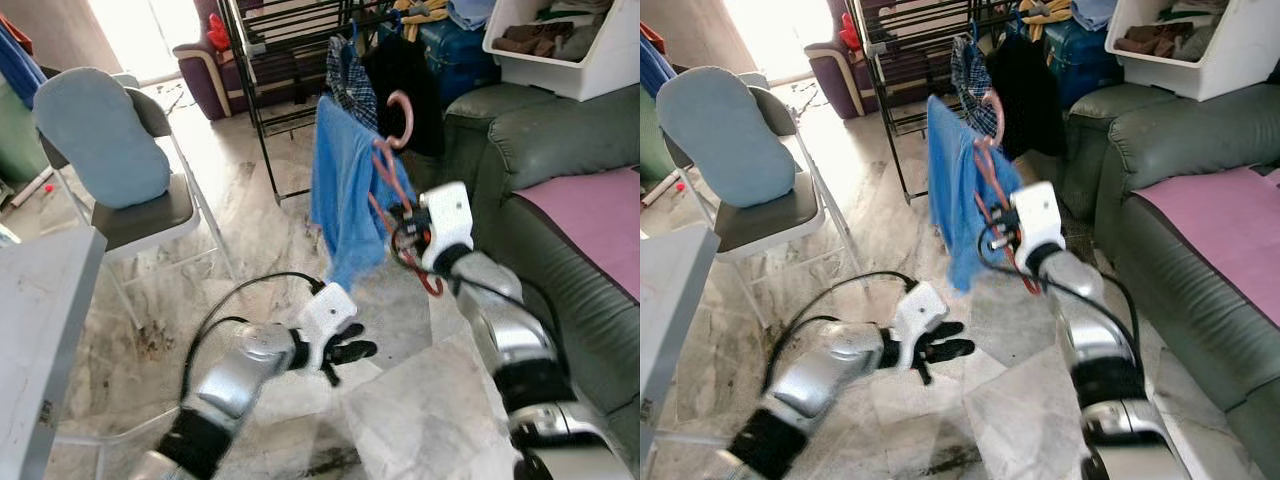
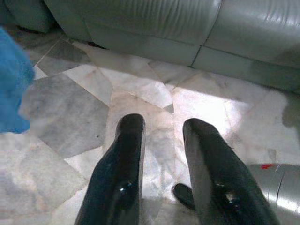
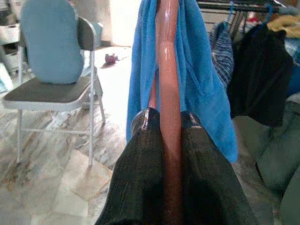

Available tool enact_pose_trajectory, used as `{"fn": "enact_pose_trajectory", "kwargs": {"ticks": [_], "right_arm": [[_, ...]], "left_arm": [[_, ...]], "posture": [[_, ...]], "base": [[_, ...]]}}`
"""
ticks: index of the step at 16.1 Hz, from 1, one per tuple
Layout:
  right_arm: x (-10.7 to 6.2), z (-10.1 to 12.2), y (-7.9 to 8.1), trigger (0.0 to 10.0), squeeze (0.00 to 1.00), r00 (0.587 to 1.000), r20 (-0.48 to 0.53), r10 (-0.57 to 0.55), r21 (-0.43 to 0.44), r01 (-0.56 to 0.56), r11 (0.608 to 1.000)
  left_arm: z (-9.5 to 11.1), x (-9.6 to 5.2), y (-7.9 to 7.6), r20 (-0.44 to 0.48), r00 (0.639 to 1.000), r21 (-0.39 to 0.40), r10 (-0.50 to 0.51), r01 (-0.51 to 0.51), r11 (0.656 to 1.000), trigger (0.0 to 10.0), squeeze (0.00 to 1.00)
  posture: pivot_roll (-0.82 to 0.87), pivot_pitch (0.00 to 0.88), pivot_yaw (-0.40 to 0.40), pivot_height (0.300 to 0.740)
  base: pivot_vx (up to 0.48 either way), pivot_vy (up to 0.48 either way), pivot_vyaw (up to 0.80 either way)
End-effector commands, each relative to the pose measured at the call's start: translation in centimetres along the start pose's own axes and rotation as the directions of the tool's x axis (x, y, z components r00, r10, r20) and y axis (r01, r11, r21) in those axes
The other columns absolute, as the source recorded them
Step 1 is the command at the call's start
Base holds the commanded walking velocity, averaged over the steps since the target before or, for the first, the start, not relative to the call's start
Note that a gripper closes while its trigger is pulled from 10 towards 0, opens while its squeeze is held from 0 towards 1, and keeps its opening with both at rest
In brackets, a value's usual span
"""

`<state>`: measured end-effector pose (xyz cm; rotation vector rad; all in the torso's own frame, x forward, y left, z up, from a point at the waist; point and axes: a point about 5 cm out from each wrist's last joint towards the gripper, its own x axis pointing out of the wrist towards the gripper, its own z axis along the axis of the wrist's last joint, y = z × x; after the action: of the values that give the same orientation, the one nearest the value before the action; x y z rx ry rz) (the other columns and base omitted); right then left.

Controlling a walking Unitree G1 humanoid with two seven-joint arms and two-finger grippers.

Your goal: Hang hanger

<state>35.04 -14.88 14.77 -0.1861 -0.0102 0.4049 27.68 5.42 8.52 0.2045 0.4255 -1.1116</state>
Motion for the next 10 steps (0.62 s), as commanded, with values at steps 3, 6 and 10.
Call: {"fn": "enact_pose_trajectory", "kwargs": {"ticks": [3,6,10], "right_arm": [[-1.3,1.0,0.8,10.0,0.00,0.989,0.074,0.129,-0.108,-0.120,0.987],[-3.3,-0.1,1.2,10.0,0.00,0.964,0.053,0.262,-0.096,-0.256,0.962],[-5.1,-0.3,2.0,10.0,0.00,0.885,-0.003,0.465,-0.075,-0.464,0.883]], "left_arm": [[0.6,-3.6,3.8,0.068,0.975,0.007,0.211,-0.211,0.977,10.0,1.00],[1.5,-6.0,7.5,0.157,0.877,-0.015,0.455,-0.458,0.889,10.0,1.00],[3.3,-5.8,8.9,0.278,0.791,-0.112,0.545,-0.537,0.836,10.0,1.00]], "posture": [[-0.17,0.000,0.095,0.736],[-0.17,0.000,0.089,0.736],[-0.19,0.000,0.093,0.736]], "base": [[0.000,0.000,0.00],[0.000,0.000,0.00],[0.000,0.000,0.00]]}}
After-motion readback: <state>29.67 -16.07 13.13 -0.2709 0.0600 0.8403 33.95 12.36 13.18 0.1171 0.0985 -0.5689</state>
